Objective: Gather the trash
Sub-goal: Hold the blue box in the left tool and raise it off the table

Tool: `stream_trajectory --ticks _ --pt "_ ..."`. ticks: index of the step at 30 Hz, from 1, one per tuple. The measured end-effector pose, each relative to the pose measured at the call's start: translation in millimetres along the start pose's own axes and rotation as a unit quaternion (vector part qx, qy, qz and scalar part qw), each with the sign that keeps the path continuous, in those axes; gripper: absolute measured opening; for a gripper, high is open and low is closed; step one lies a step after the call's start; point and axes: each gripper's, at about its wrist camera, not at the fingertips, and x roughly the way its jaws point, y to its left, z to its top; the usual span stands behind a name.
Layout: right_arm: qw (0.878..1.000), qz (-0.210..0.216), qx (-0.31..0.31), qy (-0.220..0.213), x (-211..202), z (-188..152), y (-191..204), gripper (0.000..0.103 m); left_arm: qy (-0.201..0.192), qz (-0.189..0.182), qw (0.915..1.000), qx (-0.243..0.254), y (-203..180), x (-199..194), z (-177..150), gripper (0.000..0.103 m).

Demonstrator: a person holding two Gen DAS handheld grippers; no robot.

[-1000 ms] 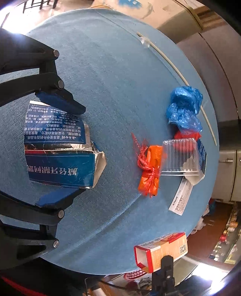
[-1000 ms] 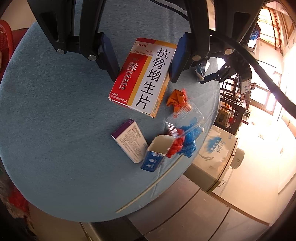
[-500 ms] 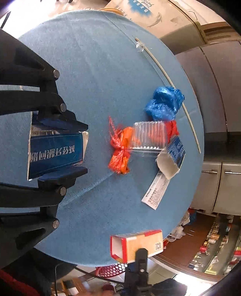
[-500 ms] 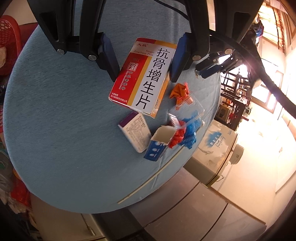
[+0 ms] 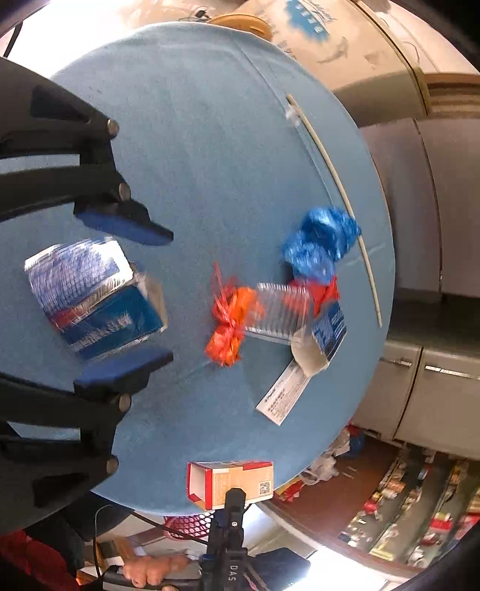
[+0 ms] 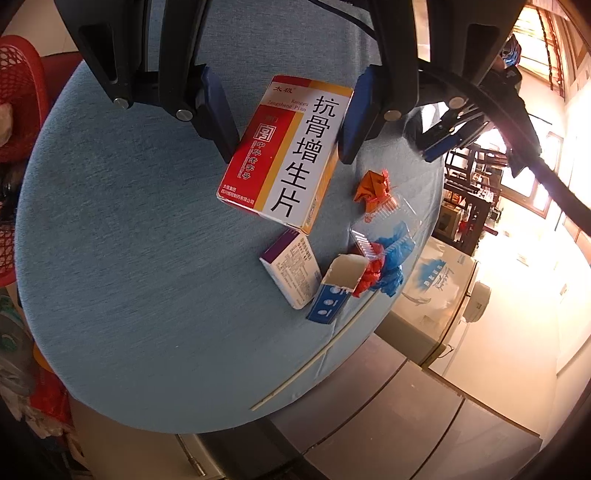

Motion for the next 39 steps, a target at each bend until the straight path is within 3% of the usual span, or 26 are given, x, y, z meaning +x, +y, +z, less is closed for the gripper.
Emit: stream_trajectory --ticks 3,6,9,16,21,27,29,34,39 --pt "1.000 0.001 -0.004 0.002 2.7 -1.3 3.5 0.059 0.014 0.016 0.9994 -0.027 13.2 2.2 -10.0 0.071" --pt "1.000 0.000 -0.006 0.006 5.7 -2.0 5.3 0.059 0.028 0.009 0.9977 -0.062 25.1 6.0 -24.1 0.071" --pt "1.000 -0.001 -0.007 0.010 9.8 -2.7 7.6 0.059 0.022 0.003 0.9982 -0.056 24.2 4.8 -33.5 0.071" --pt "1.000 -0.004 -0.017 0.018 15.7 -5.1 15.9 0.059 0.034 -0.013 0.9984 0.044 0.3 -2.2 -45.4 0.071" --pt "1.000 -0.003 -0.014 0.027 23.0 -6.2 18.4 0.059 0.053 0.037 0.9863 0.152 -13.1 14.1 -35.4 0.071" --pt "0.999 -0.002 -0.018 0.030 23.4 -7.6 25.5 0.059 0.075 0.013 0.9739 0.214 -13.1 38.9 -9.0 0.071" --pt "0.999 -0.004 -0.020 0.026 21.2 -7.5 25.5 0.059 0.088 0.006 0.9735 0.211 -13.5 49.5 -4.3 0.072" --pt "1.000 -0.004 -0.012 0.020 15.5 -5.7 20.4 0.059 0.076 -0.018 0.9876 0.137 -2.6 59.4 1.8 0.072" --pt "1.000 -0.002 -0.010 0.009 7.9 -3.5 14.4 0.059 0.048 0.012 0.9933 0.104 -4.1 53.7 -6.4 0.070"
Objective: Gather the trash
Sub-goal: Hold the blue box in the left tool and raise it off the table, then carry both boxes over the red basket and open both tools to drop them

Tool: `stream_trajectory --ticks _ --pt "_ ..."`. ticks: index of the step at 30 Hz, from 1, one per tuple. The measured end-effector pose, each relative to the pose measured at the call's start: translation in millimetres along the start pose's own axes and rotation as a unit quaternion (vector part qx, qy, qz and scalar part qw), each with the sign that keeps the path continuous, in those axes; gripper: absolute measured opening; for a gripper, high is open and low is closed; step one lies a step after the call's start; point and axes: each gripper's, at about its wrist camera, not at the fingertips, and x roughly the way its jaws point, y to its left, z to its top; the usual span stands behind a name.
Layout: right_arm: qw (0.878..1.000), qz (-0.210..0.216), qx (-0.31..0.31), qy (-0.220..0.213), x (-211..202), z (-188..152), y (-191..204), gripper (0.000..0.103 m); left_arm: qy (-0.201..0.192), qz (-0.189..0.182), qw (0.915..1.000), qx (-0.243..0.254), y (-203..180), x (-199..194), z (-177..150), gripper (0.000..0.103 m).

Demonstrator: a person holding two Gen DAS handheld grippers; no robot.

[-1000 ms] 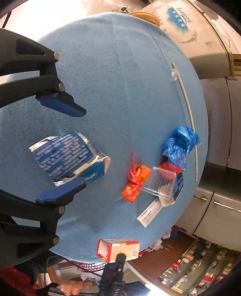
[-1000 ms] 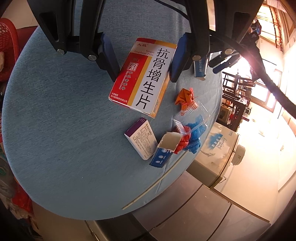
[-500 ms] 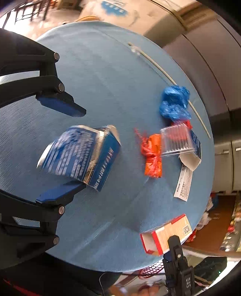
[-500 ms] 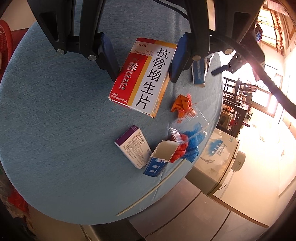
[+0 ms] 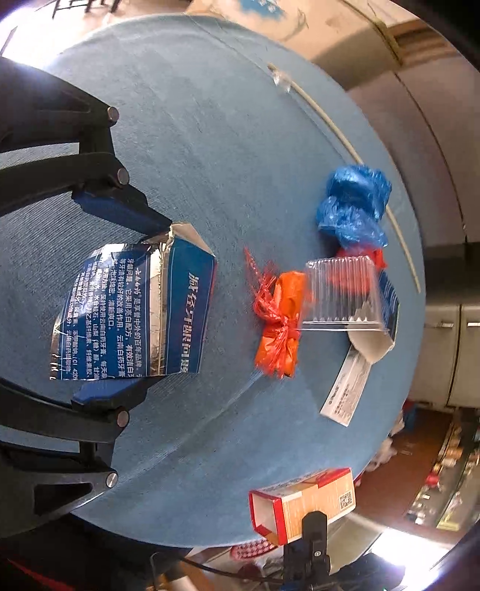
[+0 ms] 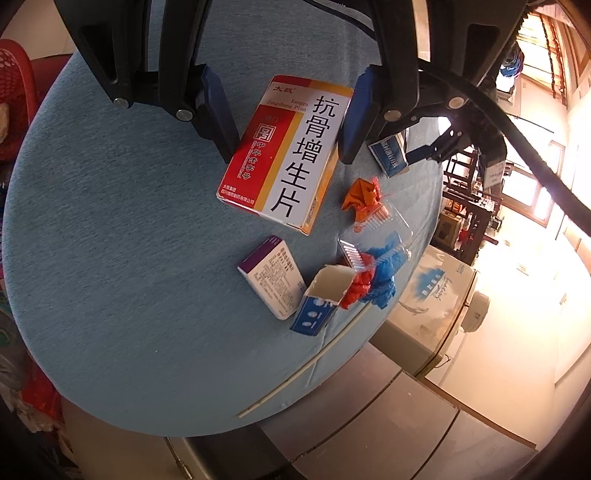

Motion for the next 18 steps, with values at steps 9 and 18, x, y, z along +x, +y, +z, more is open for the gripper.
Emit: stream_trajectory --ticks 9,18 --pt "1.000 0.000 0.009 -0.023 -17.2 2.3 -16.8 0.059 -0.037 -0.015 0.9991 -0.016 -61.4 -22.4 22.2 0.070" --pt "0.994 -0.033 0.057 -0.089 -74.2 3.7 -77.6 0.059 -0.020 0.021 0.9993 0.022 -164.8 -7.2 96.2 0.070"
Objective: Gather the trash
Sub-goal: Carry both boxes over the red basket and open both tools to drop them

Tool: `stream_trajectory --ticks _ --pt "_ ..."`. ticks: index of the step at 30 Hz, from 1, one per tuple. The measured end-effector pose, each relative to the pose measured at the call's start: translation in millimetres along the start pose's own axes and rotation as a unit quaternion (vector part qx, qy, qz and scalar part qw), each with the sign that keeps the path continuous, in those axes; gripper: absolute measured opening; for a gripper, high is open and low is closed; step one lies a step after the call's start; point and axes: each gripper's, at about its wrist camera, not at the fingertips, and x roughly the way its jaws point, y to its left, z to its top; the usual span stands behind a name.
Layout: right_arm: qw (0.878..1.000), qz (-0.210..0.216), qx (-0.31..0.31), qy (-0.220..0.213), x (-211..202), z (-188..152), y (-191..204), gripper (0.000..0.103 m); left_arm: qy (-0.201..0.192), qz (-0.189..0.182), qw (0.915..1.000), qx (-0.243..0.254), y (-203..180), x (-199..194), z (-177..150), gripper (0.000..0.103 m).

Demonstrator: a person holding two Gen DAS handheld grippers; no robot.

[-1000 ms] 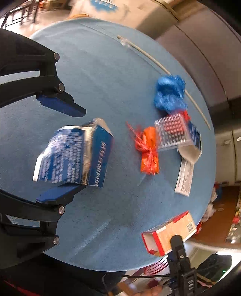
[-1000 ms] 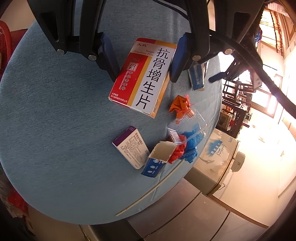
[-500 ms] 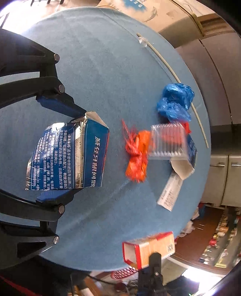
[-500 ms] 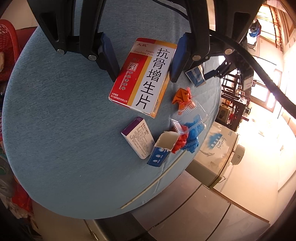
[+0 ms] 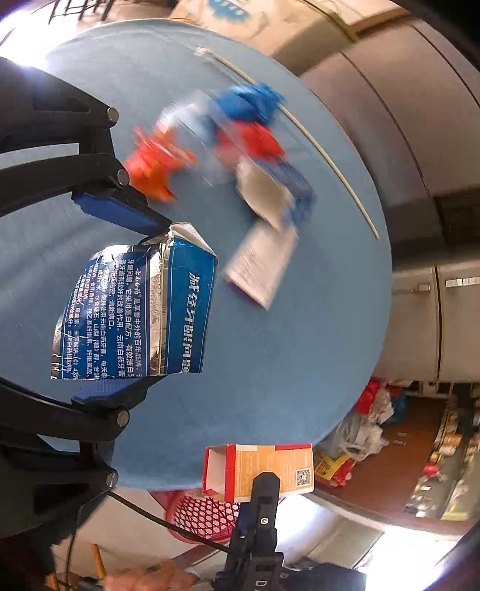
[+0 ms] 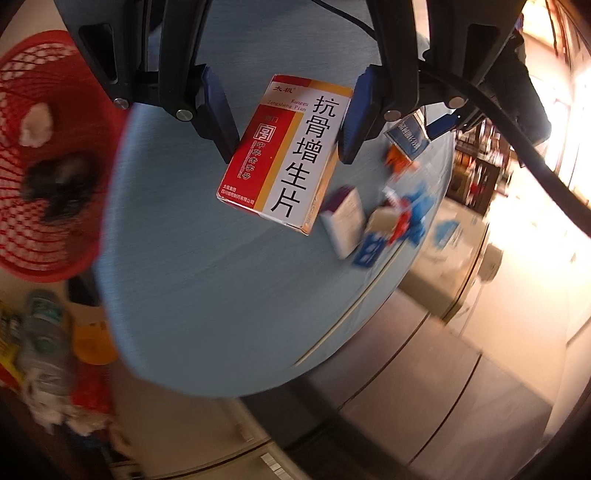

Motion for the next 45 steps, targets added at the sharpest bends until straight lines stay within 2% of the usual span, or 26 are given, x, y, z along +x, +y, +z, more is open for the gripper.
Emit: stream_trajectory --ticks 5,14,24,34,39,45 --pt "0.997 -0.030 0.049 -0.048 -41.7 8.0 -53.6 0.059 0.015 0.000 0.9993 0.035 -53.4 18.1 32.6 0.070" --pt "0.985 -0.064 0.119 -0.106 -93.8 17.6 -129.0 0.059 0.002 -0.006 0.9946 0.103 -125.0 27.9 67.1 0.070" --pt "0.977 -0.090 0.161 -0.111 -114.4 16.8 -174.1 0.060 -0.013 -0.020 0.9856 0.167 -184.1 27.7 87.0 0.071" --pt "0.967 -0.097 0.201 -0.124 -131.5 16.7 -206.7 0.061 -0.025 -0.040 0.9784 0.201 -215.0 25.2 97.6 0.072" --pt "0.964 -0.099 0.206 -0.135 -138.6 18.6 -211.8 0.061 -0.035 -0.026 0.9776 0.206 -213.8 16.2 94.9 0.072" --pt "0.966 -0.096 0.199 -0.137 -138.4 22.0 -204.5 0.061 -0.060 0.009 0.9800 0.190 -190.0 -2.7 91.5 0.072"
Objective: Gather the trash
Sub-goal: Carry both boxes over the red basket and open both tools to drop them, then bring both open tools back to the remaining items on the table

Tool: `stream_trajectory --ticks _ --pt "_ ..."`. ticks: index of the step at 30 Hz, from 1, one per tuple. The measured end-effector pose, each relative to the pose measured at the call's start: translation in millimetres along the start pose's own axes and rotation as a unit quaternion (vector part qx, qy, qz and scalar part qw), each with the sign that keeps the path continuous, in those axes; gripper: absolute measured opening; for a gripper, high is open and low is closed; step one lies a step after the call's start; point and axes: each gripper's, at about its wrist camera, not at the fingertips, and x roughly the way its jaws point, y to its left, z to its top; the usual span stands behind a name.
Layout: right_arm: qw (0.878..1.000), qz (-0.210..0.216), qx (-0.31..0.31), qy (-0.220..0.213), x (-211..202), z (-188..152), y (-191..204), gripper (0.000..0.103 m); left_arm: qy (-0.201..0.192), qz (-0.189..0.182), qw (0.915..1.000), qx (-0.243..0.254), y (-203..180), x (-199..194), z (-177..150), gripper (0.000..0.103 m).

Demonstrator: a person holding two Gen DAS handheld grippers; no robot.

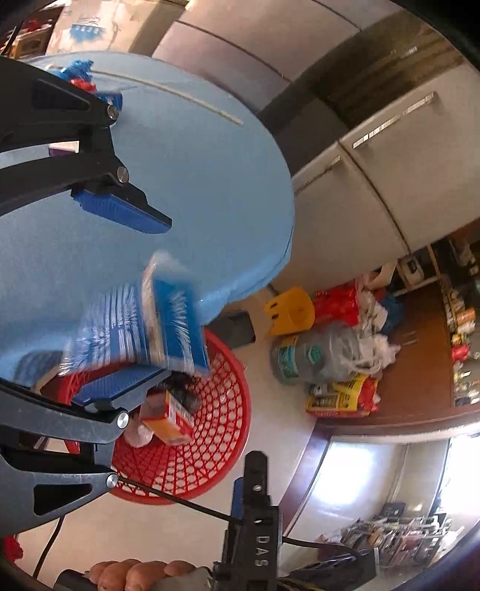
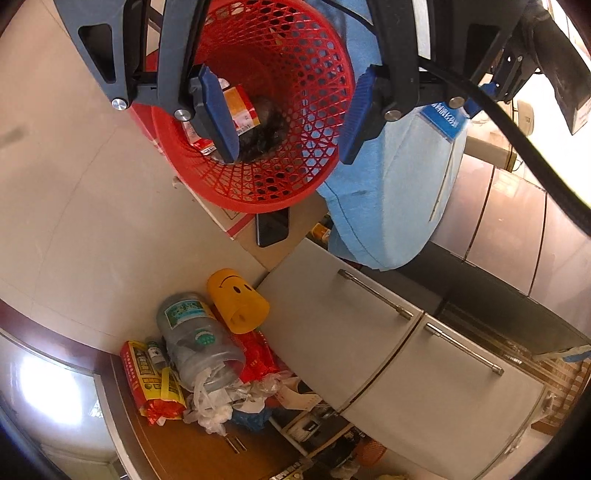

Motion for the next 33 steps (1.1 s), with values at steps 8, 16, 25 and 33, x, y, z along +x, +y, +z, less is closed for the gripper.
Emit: stream_trajectory --ticks 8,16,25,33 --pt "1.000 0.011 -0.013 0.009 6.1 -8.3 21.0 0.061 -0.024 -0.071 0.9966 -0.033 25.3 -15.5 5.3 0.072" --pt "1.000 0.003 -0.028 -0.005 -5.7 -6.9 29.5 0.061 -0.037 -0.026 0.9966 -0.069 70.9 -28.4 -19.3 0.072" --pt "0.996 0.026 -0.076 0.028 16.7 -15.9 71.1 0.061 0.023 0.096 0.9743 -0.202 155.3 -56.4 -142.1 0.072" --pt "0.977 0.072 -0.174 0.100 67.1 -58.1 168.6 0.061 0.076 0.176 0.9172 -0.349 237.7 -87.6 -257.2 0.072"
